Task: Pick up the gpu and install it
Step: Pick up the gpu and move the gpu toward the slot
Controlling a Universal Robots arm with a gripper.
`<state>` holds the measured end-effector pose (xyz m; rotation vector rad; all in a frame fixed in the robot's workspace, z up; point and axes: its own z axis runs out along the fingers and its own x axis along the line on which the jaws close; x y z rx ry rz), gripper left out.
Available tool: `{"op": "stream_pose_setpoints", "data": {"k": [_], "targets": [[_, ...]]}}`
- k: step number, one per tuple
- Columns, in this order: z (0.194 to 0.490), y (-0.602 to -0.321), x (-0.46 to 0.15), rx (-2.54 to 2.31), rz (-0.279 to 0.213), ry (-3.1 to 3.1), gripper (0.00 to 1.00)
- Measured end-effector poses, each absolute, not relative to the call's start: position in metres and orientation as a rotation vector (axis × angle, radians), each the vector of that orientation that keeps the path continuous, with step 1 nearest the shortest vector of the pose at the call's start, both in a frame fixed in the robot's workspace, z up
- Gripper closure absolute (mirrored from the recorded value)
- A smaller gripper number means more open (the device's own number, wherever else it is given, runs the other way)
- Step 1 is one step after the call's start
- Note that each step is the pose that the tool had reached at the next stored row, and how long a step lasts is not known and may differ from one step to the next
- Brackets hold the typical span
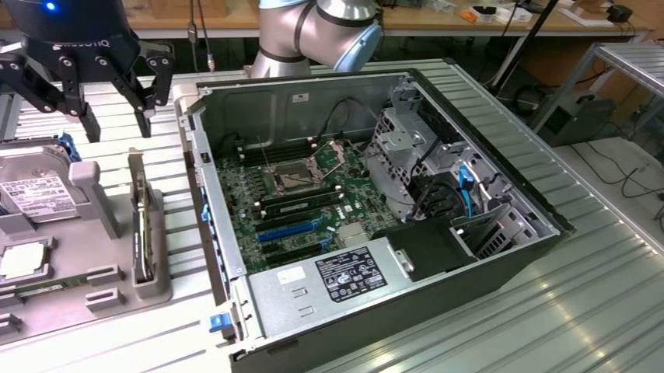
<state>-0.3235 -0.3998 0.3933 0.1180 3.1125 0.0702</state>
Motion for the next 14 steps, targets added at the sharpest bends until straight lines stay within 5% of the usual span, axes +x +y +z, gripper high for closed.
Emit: {"op": "stream_pose_setpoints", "data": {"k": [14], "targets": [[0.390,-0.415,-0.328,0.118,0.070,3.112,0.46]]}}
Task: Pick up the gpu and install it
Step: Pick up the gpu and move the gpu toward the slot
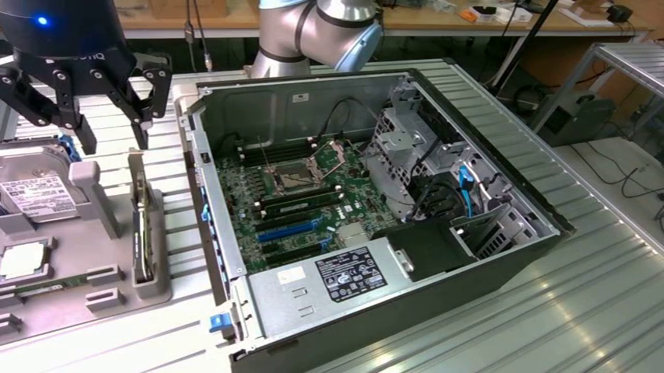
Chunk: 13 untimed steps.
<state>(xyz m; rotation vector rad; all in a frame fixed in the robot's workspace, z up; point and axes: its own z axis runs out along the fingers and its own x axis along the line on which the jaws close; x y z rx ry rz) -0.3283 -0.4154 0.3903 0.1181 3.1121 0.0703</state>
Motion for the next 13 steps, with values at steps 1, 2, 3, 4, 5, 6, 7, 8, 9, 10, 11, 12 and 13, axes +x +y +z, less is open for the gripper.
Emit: {"op": "stream_pose_setpoints", "data": {"k": [1,2,3,4,5,6,7,8,9,10,11,12,13], "targets": [[0.3903,-0.4166,-0.3287,0.118,0.070,3.112,0.46],[0.3902,-0.4174,-0.3288,0.118,0.070,3.112,0.46],[0.3902,-0.4174,-0.3288,0.118,0.070,3.112,0.46],[0.3902,-0.4174,-0.3288,0.118,0.070,3.112,0.46],[0.3902,-0.4174,-0.3288,0.118,0.070,3.112,0.46],[0.3902,-0.4174,-0.3288,0.118,0.070,3.112,0.46],[0.3900,-0.4174,-0.3288,0.118,0.070,3.112,0.46],[0.3898,-0.4174,-0.3288,0.118,0.070,3.112,0.46],[0.3893,-0.4174,-0.3288,0.118,0.070,3.112,0.46],[0.3889,-0.4174,-0.3288,0.118,0.070,3.112,0.46],[0.3887,-0.4174,-0.3288,0.118,0.070,3.112,0.46],[0.3884,-0.4174,-0.3288,0.118,0.070,3.112,0.46],[0.3879,-0.4174,-0.3288,0.118,0.070,3.112,0.46]]}}
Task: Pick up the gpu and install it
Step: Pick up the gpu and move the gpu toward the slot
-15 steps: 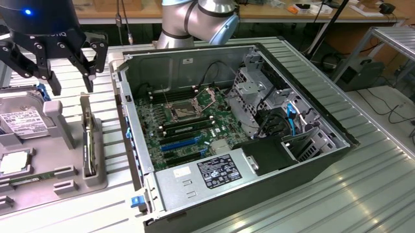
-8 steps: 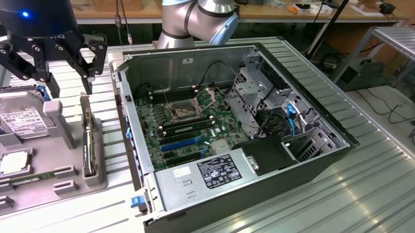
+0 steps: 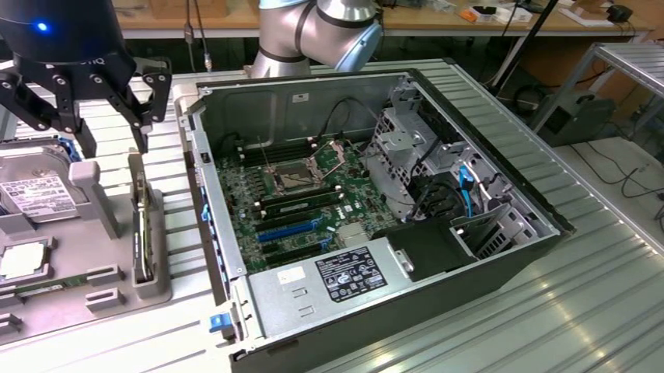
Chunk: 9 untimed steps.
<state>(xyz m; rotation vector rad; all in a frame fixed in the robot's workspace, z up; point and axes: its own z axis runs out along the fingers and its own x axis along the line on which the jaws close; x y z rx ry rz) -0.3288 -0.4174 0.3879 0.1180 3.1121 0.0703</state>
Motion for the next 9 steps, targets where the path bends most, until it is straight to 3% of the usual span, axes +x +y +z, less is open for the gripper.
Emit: {"op": "stream_pose_setpoints", "data": {"k": [9], "targets": [[0.3854,-0.4174,-0.3288,0.118,0.070,3.112,0.46]]}}
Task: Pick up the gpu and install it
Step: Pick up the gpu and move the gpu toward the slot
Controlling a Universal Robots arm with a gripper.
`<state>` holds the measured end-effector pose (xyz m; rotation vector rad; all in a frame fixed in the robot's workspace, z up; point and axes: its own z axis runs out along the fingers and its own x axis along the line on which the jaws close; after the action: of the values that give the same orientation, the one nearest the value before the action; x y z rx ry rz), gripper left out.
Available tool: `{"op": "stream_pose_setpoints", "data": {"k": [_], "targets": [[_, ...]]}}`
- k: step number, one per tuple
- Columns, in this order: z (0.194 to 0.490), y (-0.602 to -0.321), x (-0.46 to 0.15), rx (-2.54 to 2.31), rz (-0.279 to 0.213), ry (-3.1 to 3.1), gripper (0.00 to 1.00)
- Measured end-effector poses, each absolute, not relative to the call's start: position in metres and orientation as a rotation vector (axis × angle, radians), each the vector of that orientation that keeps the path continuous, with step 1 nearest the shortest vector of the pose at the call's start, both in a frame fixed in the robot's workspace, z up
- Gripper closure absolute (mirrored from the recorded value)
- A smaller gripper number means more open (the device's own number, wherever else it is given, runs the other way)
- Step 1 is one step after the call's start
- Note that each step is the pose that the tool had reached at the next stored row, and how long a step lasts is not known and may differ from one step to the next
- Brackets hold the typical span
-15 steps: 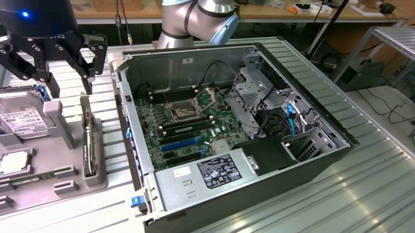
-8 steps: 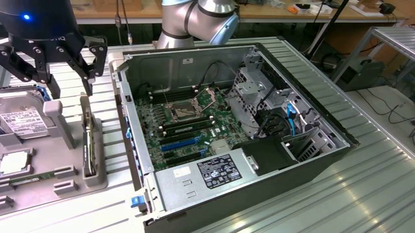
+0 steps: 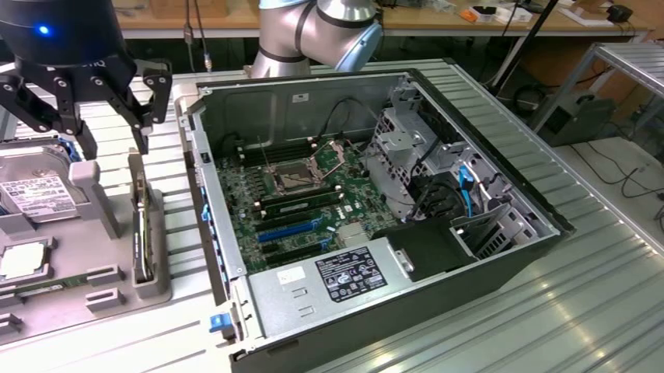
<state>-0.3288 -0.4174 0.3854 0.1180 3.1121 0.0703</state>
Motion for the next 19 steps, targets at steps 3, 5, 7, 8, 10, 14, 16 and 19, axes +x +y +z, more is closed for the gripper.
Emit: {"op": "stream_pose_setpoints", "data": {"k": [3,5,7,8,10,14,16,19], "targets": [[0.3847,-0.4174,-0.3288,0.118,0.070,3.112,0.46],[0.3843,-0.4174,-0.3288,0.118,0.070,3.112,0.46],[0.3837,-0.4174,-0.3288,0.118,0.070,3.112,0.46],[0.3835,-0.4174,-0.3288,0.118,0.070,3.112,0.46],[0.3831,-0.4174,-0.3288,0.118,0.070,3.112,0.46],[0.3822,-0.4174,-0.3288,0.118,0.070,3.112,0.46],[0.3821,-0.4174,-0.3288,0.118,0.070,3.112,0.46],[0.3811,-0.4174,-0.3288,0.118,0.070,3.112,0.46]]}}
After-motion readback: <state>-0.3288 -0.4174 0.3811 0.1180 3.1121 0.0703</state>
